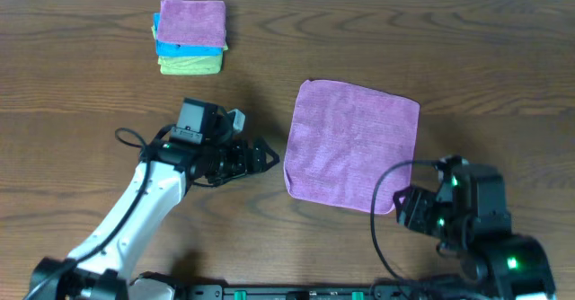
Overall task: Fold the cloth
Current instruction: 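Grasp the cloth's near-left corner with the left gripper, near-right with right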
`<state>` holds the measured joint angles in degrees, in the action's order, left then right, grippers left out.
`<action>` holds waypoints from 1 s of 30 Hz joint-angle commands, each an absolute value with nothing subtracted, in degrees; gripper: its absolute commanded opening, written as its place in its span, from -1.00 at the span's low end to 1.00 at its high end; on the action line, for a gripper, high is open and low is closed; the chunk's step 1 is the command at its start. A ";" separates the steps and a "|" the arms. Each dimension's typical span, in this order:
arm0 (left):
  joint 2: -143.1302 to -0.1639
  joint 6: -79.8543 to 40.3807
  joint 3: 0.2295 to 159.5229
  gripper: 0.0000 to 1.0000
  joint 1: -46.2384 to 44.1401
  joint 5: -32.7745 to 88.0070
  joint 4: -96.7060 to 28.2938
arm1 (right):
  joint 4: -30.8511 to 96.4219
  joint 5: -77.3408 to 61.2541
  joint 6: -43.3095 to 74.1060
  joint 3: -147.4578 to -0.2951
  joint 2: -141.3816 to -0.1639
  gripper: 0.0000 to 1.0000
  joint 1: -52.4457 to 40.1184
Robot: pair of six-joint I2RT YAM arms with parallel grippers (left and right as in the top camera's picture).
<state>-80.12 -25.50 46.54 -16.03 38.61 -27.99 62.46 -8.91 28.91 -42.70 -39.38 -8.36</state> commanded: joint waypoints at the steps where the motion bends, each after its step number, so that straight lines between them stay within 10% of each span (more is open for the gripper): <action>1: -83.40 -25.39 47.53 0.91 -16.78 38.79 -27.57 | 62.76 -10.22 35.40 -40.29 -35.90 0.18 -7.79; 30: -101.03 -34.92 47.51 0.96 -25.52 47.51 -10.66 | 62.59 -10.57 36.21 -39.55 -35.22 0.24 -7.79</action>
<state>-99.79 -33.69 46.63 -24.88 47.20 -11.03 62.72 -10.52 35.42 -39.88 -35.55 -8.32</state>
